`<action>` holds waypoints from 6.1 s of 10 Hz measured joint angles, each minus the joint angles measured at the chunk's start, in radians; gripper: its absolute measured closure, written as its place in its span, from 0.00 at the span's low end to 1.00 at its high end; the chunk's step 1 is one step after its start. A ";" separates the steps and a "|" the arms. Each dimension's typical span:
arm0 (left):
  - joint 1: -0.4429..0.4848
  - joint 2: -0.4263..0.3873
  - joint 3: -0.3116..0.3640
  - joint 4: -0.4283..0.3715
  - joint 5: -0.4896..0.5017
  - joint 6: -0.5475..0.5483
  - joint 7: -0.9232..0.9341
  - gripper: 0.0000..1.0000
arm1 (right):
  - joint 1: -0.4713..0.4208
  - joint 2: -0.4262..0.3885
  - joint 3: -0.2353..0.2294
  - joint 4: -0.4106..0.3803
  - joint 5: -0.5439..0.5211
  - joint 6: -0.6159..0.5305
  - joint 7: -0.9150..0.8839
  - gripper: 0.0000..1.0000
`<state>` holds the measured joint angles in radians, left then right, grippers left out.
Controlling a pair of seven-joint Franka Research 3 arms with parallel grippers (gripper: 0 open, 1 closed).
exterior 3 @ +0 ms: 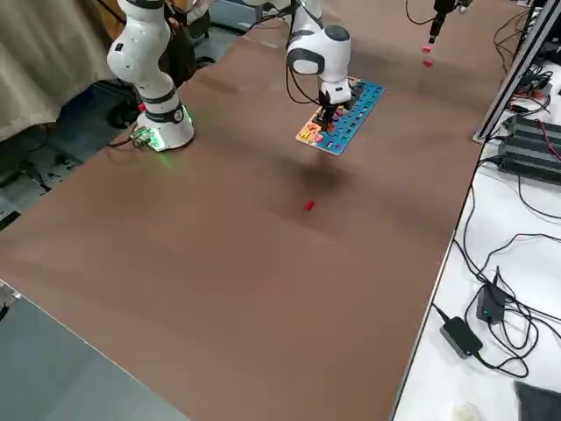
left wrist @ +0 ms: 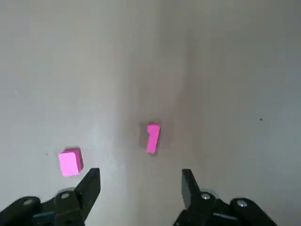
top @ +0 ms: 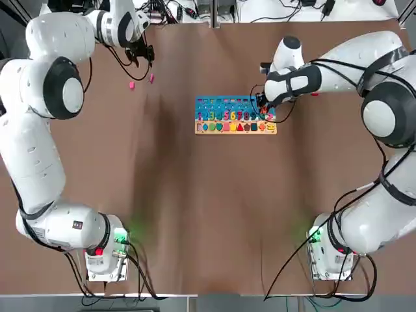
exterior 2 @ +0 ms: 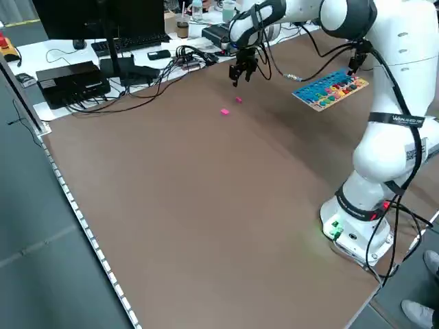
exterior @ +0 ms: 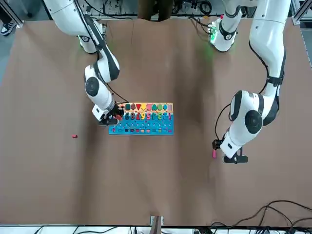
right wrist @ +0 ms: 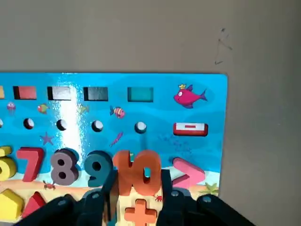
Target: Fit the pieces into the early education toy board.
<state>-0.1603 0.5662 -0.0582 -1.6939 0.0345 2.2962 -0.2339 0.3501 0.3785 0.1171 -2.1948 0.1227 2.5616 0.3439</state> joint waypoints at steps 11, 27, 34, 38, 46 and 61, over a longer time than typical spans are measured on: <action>-0.001 0.077 -0.001 -0.015 0.005 0.087 0.004 0.22 | -0.007 0.027 0.020 -0.011 0.000 0.034 -0.001 0.60; -0.001 0.131 -0.001 -0.038 0.006 0.176 -0.003 0.40 | -0.008 0.039 0.020 -0.033 -0.001 0.067 -0.012 0.60; -0.003 0.131 -0.002 -0.037 0.008 0.178 -0.003 0.59 | -0.019 0.042 0.020 -0.033 0.000 0.064 -0.015 0.52; -0.004 0.132 -0.002 -0.038 0.009 0.178 -0.003 0.64 | -0.022 0.042 0.020 -0.031 0.007 0.054 0.001 0.47; -0.008 0.127 -0.002 -0.041 0.010 0.177 -0.003 0.87 | -0.023 0.042 0.026 -0.019 0.012 0.037 0.078 0.47; -0.255 -0.107 -0.146 -0.307 0.033 0.177 -0.463 0.87 | -0.324 -0.244 -0.083 0.061 0.010 -0.294 -0.217 0.09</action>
<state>-0.4153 0.4589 -0.2040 -2.0005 0.0677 2.4730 -0.6965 0.0257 0.1343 0.0342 -2.1340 0.1324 2.2676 0.1265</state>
